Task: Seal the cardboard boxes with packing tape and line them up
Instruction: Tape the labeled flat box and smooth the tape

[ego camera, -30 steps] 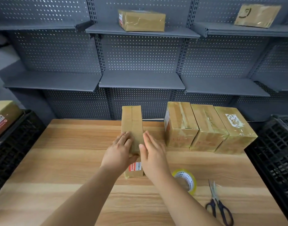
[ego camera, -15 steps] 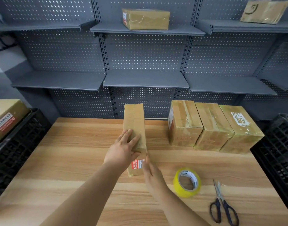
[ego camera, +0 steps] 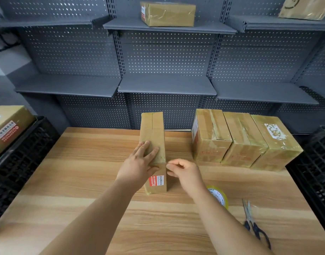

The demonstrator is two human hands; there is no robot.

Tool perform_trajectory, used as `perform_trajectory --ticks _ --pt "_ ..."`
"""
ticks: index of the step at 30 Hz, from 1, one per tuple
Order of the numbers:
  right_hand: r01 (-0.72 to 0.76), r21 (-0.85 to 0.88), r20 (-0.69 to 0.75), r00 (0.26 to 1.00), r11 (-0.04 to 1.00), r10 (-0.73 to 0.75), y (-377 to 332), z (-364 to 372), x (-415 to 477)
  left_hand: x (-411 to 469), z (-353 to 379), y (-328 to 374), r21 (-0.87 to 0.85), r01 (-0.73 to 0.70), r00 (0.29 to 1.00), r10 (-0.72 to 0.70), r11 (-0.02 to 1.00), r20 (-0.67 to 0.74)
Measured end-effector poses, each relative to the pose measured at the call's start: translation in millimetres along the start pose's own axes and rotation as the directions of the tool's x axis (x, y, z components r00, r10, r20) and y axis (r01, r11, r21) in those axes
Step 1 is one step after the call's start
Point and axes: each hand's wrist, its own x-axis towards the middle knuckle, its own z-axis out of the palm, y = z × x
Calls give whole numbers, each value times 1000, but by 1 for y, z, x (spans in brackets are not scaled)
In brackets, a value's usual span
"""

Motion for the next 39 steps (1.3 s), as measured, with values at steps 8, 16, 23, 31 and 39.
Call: perform_trajectory --ticks 8,16,23,31,39 --pt "60 -233 133 991 970 -30 -10 -7 11 -2 2 -5 -56 -11 999 8 998 -52" --pt "257 -406 176 964 877 -201 -9 -7 9 -3 3 0 -62 -2 999 -1 998 -48" --pt "374 -617 283 926 692 -248 -30 -10 18 -1 1 1 -71 2 999 -4 997 -39" --pt "429 -815 346 899 389 -268 -46 -2 11 5 -5 4 -48 12 1000 -12 999 -9" --pt "166 -741 12 972 651 -235 -22 5 7 7 -10 13 -25 30 999 -30 999 28"
